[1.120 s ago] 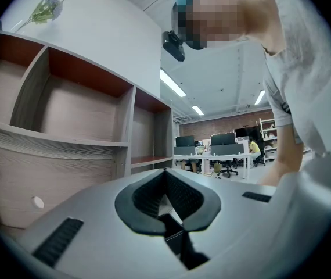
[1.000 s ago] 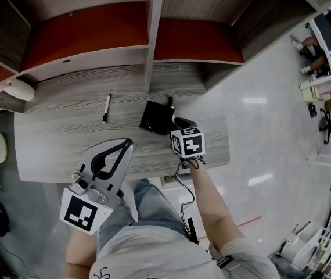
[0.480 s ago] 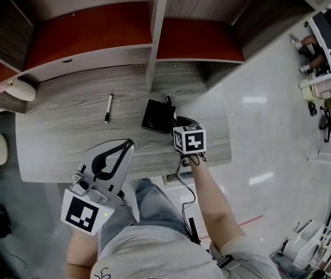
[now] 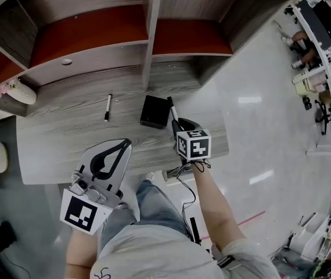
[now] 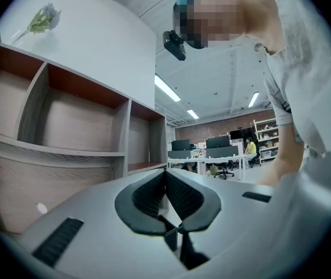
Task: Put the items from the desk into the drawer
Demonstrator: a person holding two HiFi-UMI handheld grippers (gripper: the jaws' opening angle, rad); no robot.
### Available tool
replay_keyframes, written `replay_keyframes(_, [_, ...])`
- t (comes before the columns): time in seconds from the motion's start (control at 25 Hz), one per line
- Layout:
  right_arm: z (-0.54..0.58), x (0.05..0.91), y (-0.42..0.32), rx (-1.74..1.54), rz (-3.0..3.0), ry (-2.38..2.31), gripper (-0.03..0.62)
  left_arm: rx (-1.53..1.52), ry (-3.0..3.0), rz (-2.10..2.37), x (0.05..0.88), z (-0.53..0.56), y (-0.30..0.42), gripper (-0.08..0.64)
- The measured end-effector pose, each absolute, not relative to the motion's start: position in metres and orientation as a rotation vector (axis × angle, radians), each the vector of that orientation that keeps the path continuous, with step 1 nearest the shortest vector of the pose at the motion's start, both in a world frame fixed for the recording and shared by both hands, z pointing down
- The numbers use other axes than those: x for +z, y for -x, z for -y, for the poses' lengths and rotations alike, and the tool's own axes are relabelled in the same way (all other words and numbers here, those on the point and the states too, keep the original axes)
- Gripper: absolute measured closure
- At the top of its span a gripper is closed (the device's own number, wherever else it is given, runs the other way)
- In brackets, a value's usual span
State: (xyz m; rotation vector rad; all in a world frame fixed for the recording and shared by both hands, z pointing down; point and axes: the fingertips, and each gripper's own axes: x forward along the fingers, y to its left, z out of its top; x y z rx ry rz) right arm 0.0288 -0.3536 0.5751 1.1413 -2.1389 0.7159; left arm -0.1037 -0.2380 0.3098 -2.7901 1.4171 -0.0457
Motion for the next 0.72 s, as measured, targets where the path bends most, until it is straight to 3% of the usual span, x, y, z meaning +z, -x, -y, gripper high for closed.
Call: replay_keyframes(0.72, [0.244,0.440,-0.027,0.584,2.406,-1.343,0.522,0.001,2.847,-1.188,0.292,0.149,0.101,0.549])
